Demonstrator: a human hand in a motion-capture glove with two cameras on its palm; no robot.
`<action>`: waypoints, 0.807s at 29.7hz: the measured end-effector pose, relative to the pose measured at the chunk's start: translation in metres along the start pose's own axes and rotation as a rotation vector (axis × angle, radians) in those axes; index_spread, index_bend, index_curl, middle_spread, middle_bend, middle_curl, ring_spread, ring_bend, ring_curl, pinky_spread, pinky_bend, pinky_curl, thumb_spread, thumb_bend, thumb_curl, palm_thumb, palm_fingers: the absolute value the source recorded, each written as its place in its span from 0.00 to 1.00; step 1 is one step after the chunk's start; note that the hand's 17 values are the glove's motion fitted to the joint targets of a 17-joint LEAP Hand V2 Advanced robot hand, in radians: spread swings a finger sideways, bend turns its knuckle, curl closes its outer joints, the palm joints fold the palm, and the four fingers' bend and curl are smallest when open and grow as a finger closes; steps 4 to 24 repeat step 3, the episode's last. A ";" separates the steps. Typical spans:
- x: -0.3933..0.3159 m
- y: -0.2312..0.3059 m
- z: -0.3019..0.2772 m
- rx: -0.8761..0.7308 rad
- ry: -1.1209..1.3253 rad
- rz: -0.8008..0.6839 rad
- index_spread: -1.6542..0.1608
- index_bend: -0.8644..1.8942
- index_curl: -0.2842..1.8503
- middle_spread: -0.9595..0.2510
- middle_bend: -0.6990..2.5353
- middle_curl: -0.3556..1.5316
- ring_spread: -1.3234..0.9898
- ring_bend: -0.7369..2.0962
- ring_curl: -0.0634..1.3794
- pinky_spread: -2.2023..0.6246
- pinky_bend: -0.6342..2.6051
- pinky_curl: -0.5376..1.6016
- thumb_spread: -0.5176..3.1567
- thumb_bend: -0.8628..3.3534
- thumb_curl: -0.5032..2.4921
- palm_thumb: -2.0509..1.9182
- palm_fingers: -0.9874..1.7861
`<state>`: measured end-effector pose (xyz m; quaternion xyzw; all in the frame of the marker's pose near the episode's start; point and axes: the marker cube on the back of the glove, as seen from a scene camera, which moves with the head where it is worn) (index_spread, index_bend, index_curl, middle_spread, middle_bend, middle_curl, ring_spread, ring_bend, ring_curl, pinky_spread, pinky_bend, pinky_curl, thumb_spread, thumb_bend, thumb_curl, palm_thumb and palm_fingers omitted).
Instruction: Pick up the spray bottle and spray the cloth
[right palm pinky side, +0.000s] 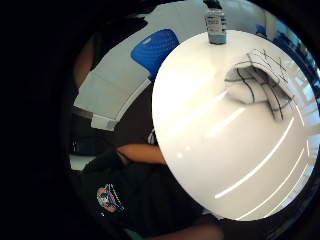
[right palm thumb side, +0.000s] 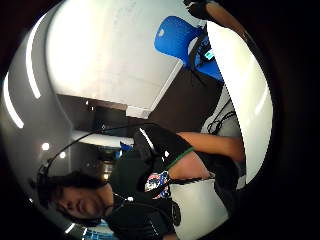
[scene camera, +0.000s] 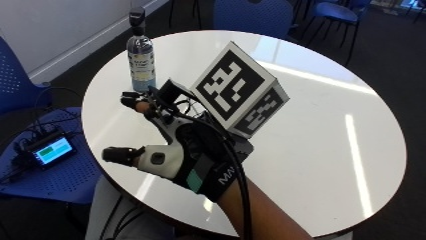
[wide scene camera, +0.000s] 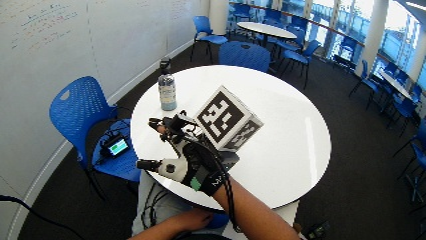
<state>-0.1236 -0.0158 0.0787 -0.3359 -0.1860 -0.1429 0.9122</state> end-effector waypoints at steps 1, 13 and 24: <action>0.000 0.000 0.000 0.000 0.001 0.001 0.67 0.39 0.30 0.79 0.27 0.35 0.60 0.33 0.26 0.86 0.25 0.39 0.41 0.20 0.27 0.62 0.49; 0.001 0.000 0.001 -0.001 0.003 0.001 0.67 0.38 0.30 0.79 0.27 0.35 0.60 0.33 0.26 0.86 0.25 0.39 0.41 0.20 0.27 0.62 0.49; 0.001 0.000 0.001 -0.001 0.003 0.001 0.67 0.38 0.30 0.79 0.27 0.35 0.60 0.33 0.26 0.86 0.25 0.39 0.41 0.20 0.27 0.62 0.49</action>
